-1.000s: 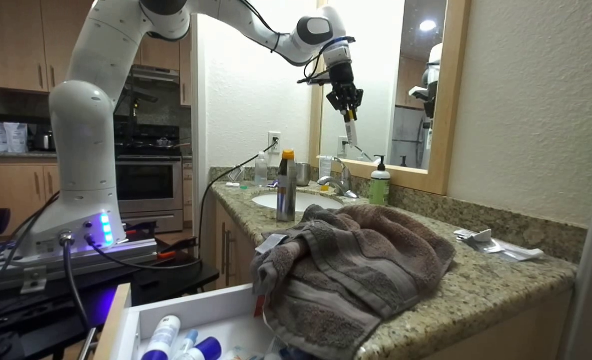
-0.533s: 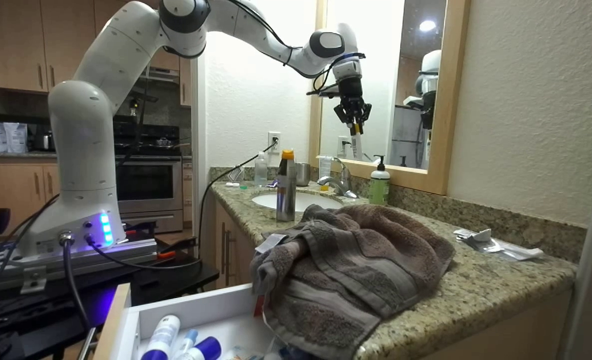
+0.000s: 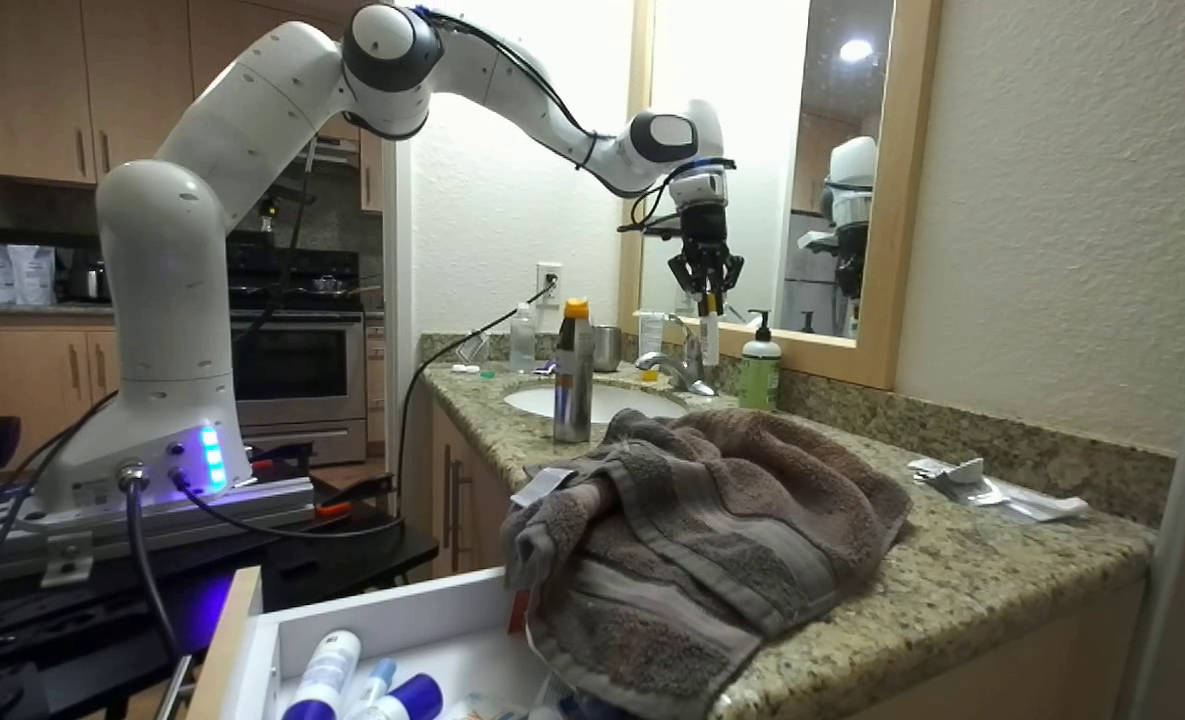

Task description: Move the two bottles with yellow tops forward then use the towel to wipe the counter

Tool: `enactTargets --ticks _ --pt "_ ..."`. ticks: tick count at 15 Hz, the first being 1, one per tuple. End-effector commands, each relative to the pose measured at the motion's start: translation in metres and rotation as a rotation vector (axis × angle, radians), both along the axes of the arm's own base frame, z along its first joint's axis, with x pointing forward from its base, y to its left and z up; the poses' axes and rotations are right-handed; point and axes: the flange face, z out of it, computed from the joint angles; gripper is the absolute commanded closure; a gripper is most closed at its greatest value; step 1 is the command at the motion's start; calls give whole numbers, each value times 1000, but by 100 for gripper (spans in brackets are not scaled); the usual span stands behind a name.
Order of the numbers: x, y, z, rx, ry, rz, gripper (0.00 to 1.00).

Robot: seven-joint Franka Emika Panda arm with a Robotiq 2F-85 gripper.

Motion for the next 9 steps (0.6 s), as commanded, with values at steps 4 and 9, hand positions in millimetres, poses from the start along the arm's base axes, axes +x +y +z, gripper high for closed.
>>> enactTargets --ticks 4,9 --pt "13 -36 -52 -21 -102 -22 94" --pt "6 -58 -84 48 -66 -96 94"
